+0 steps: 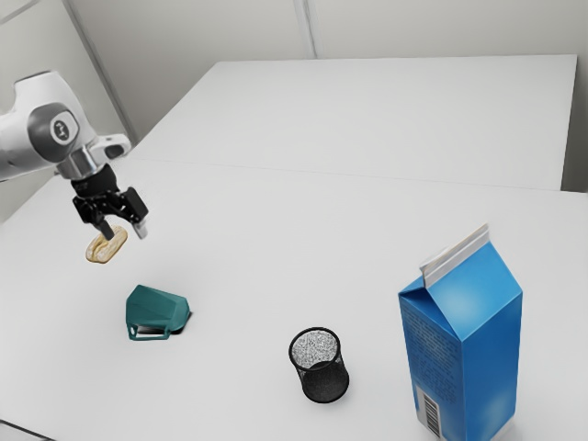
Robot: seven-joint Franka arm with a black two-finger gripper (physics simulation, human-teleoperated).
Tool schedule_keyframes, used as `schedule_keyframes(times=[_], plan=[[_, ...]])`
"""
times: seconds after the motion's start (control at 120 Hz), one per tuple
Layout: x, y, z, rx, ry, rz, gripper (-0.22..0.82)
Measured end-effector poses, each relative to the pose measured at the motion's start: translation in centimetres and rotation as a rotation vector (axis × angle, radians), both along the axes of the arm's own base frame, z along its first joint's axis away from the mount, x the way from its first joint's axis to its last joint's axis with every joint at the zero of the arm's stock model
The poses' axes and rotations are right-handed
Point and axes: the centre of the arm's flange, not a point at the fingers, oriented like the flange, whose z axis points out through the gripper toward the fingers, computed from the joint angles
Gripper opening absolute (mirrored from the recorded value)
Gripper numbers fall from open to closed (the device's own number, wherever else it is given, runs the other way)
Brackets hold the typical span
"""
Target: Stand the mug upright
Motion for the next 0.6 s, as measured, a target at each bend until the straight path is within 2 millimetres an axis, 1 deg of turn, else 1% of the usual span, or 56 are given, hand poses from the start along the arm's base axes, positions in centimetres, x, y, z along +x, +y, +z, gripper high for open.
schedule_keyframes(times=[0.05,0.133,0.242,0.35,0.433,0.508,0.6], plan=[[-1.5,0.7,-1.1,0.004,-0.013,-0.008,0.60],[-3.3,1.2,-2.9,0.006,-0.029,-0.030,0.60],[-5.3,3.2,-5.0,0.009,-0.043,-0.026,0.60],[-6.1,4.0,-6.6,0.016,-0.058,-0.044,0.60],[-6.1,4.2,-7.5,0.024,-0.069,-0.062,0.60],[-6.5,4.4,-8.9,0.018,-0.072,-0.066,0.60],[-6.4,4.7,-9.7,0.009,-0.089,-0.069,0.60]])
